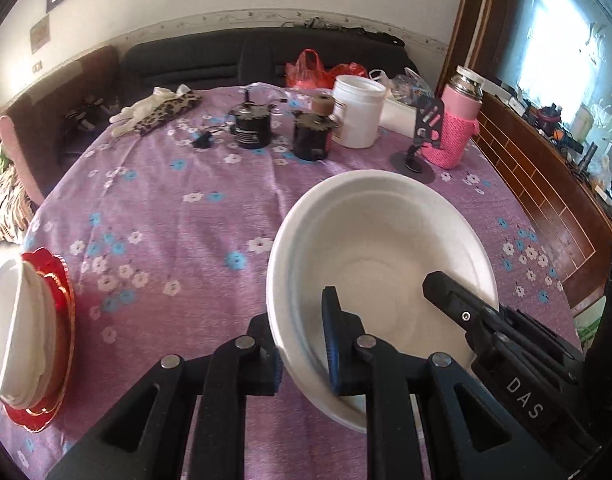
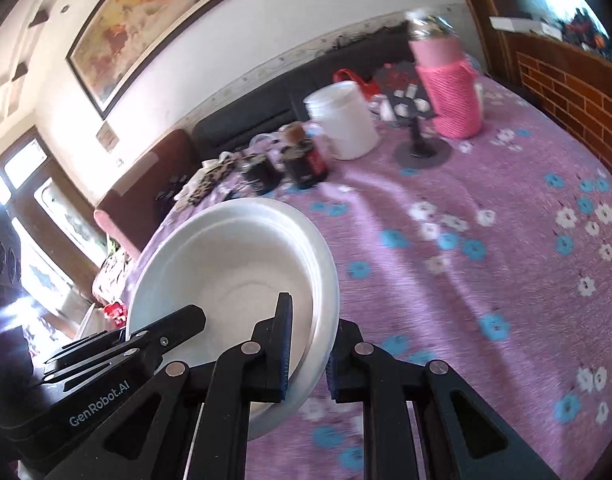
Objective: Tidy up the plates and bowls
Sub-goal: 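Carry the small white bowl to the red plate stack with the right gripper, then lower the small white bowl onto the stacked bowls and open the right gripper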
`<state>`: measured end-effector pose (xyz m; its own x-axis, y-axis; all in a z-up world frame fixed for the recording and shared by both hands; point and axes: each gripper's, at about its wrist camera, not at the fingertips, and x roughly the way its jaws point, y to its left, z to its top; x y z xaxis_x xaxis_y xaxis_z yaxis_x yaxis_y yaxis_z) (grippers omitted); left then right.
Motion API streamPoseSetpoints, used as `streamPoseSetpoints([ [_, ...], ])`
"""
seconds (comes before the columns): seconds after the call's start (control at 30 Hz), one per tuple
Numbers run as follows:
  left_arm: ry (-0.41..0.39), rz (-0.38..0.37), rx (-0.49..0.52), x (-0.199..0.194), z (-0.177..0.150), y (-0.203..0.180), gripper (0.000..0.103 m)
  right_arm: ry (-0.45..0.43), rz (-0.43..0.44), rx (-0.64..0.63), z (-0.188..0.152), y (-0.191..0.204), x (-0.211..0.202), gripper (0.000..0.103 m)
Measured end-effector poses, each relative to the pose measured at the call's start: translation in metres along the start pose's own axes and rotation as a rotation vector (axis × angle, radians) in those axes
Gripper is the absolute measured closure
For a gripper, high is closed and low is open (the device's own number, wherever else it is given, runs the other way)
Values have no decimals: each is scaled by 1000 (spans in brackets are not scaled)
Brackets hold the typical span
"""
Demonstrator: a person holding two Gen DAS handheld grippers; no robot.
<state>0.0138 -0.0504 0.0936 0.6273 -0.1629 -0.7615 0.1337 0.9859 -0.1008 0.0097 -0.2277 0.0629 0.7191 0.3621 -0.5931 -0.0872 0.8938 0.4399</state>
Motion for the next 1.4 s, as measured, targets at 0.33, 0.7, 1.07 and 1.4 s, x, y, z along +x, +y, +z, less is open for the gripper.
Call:
streamPoseSetpoints([
  [0.33, -127, 92, -212, -80, -13, 137, 87, 29, 101, -208, -7, 148, 19, 87],
  [0.7, -116, 227, -459, -95, -44, 284, 87, 151, 192, -425, -50, 303, 87, 85],
  [1.07, -98, 296, -454, -77, -53, 307, 58, 166, 108, -507, -81, 323, 118, 77],
  [1.4, -209, 283, -486, -120, -61, 327, 31, -22, 71, -430, -61, 286, 46, 31],
])
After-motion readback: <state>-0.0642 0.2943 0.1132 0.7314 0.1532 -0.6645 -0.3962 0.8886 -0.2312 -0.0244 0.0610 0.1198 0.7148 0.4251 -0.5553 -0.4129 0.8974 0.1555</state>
